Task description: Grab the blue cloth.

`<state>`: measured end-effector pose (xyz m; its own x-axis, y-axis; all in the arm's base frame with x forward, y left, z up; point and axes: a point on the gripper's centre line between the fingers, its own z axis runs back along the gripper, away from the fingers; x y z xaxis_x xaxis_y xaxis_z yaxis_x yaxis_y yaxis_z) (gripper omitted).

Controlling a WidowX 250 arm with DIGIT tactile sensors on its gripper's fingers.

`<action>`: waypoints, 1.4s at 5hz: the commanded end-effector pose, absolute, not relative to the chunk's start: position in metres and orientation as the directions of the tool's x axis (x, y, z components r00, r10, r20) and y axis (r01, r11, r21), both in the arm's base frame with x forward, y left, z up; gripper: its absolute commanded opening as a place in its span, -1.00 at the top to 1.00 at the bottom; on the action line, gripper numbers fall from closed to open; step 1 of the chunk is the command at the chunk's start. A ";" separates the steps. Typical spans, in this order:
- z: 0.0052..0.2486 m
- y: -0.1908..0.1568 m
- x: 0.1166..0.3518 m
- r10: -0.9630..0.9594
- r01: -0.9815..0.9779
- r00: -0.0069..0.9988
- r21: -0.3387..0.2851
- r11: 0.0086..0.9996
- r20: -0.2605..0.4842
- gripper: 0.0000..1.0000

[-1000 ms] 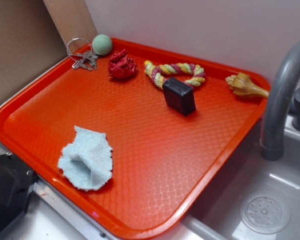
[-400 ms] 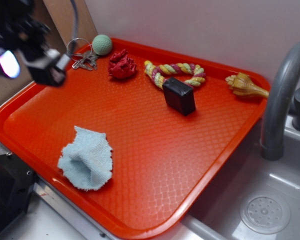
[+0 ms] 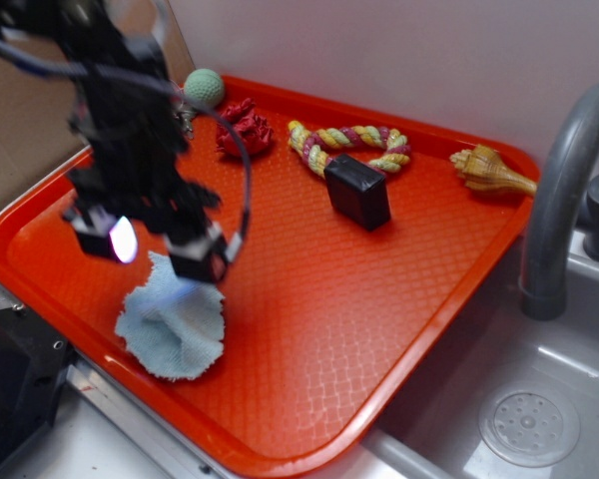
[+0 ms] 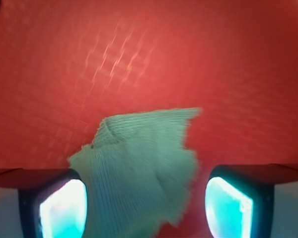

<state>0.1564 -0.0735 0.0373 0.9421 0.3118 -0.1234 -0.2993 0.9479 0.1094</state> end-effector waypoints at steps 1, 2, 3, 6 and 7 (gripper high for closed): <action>0.004 -0.092 0.135 0.227 -0.205 0.951 0.123 0.971 -0.210 -1.00; 0.007 -0.095 0.125 0.168 -0.147 0.957 0.101 0.984 -0.238 -0.82; 0.006 -0.088 0.124 0.151 -0.130 0.960 0.102 0.986 -0.236 1.00; 0.049 0.003 0.189 -0.026 0.030 0.998 0.093 0.995 -0.049 1.00; 0.099 0.042 0.229 -0.064 0.063 0.998 0.033 0.997 0.023 1.00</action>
<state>0.2260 0.0323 0.0890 0.9956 -0.0887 -0.0286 0.0894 0.9957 0.0247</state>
